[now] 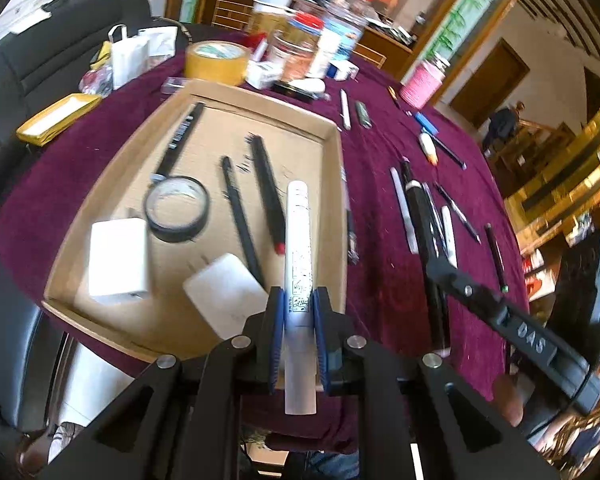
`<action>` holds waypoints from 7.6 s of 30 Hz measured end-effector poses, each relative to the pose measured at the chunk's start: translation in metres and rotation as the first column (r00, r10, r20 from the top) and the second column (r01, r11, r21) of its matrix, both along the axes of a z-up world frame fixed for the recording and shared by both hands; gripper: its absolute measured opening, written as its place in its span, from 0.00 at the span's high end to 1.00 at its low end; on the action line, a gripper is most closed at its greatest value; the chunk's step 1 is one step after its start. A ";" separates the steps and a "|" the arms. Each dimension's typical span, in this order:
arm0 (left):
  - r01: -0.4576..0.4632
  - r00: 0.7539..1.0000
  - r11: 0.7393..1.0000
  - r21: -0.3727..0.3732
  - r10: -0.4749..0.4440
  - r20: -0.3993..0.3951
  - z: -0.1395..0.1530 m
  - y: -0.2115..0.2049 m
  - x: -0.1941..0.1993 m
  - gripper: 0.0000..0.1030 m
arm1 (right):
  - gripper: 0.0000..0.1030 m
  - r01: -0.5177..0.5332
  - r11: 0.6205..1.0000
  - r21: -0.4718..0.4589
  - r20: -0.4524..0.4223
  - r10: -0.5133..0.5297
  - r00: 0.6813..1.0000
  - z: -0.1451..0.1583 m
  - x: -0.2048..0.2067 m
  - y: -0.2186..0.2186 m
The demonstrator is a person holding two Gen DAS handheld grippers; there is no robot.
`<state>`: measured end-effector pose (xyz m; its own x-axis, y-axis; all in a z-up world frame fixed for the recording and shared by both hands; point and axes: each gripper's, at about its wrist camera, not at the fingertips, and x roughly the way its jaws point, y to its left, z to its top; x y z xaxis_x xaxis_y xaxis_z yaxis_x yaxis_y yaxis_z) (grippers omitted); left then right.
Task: Organize rigid objects
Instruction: 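Carry the white marker and black marker over the cardboard tray, then open both tools to drop the markers into the tray and lift away, then grasp a white marker with the right tool, then grasp a pink-capped black marker with the left tool while the right holds its white marker, then carry both markers into the tray and open both tools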
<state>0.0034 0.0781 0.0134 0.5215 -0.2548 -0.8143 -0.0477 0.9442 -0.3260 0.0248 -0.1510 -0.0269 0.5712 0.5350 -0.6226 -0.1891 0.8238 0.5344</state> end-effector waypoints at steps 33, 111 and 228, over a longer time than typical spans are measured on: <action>-0.285 0.951 0.954 -0.098 0.269 -0.152 -0.043 0.068 0.125 0.86 | 0.83 -0.210 0.969 -0.129 -0.122 0.195 0.973 -0.029 0.130 0.110; 0.118 0.993 0.985 0.123 -0.118 -0.009 0.003 -0.114 0.056 0.46 | 0.59 0.197 0.980 0.005 -0.085 -0.196 0.977 -0.036 0.086 -0.153; -0.310 0.932 0.921 -0.237 0.244 -0.270 -0.061 0.037 0.088 0.86 | 0.88 -0.214 0.958 -0.189 -0.008 0.216 0.976 0.006 0.091 0.086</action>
